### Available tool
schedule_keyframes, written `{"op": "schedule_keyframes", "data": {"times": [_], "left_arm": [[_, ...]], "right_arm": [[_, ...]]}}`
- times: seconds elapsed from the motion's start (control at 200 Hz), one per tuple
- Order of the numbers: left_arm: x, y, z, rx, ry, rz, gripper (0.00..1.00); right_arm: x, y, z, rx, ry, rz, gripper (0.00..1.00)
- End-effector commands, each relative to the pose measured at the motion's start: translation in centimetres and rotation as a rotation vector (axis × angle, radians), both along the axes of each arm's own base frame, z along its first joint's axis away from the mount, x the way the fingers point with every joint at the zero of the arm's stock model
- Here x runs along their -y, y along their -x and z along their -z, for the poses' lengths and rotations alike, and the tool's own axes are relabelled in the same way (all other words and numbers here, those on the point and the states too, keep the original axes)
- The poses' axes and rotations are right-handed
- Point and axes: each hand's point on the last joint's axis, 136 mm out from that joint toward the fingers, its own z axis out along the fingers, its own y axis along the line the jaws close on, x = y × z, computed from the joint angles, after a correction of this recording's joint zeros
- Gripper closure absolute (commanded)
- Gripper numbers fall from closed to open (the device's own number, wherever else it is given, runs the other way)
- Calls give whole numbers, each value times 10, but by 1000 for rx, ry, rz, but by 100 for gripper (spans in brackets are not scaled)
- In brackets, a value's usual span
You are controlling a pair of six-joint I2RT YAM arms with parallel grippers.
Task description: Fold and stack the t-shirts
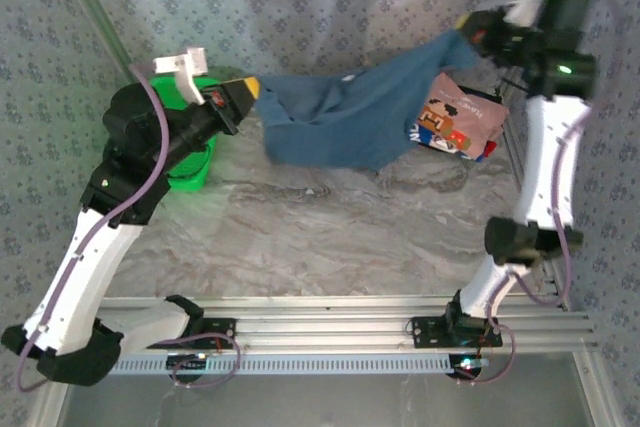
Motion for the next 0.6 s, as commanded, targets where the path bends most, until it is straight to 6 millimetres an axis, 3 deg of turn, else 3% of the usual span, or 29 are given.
{"op": "schedule_keyframes", "data": {"times": [0.0,0.085,0.165,0.22,0.355,0.38,0.485,0.6], "left_arm": [[45,22,-38,150,-8,114,100],[83,40,-53,199,-50,199,100],[103,50,-62,229,-67,236,100],[103,52,-75,241,-48,228,100],[97,40,-63,209,-69,148,100],[91,37,-64,208,-70,118,100],[68,6,-20,91,-102,-24,100],[30,-19,42,-42,-157,-190,100]], "right_arm": [[37,25,-35,96,-60,78,100],[71,37,-53,143,-111,147,100],[91,43,-69,187,-136,182,100],[97,44,-77,201,-140,190,100],[98,29,-78,198,-144,178,100],[95,23,-74,191,-143,171,100],[64,-11,-38,100,-134,80,100],[-2,-50,28,-45,-49,-57,100]]}}
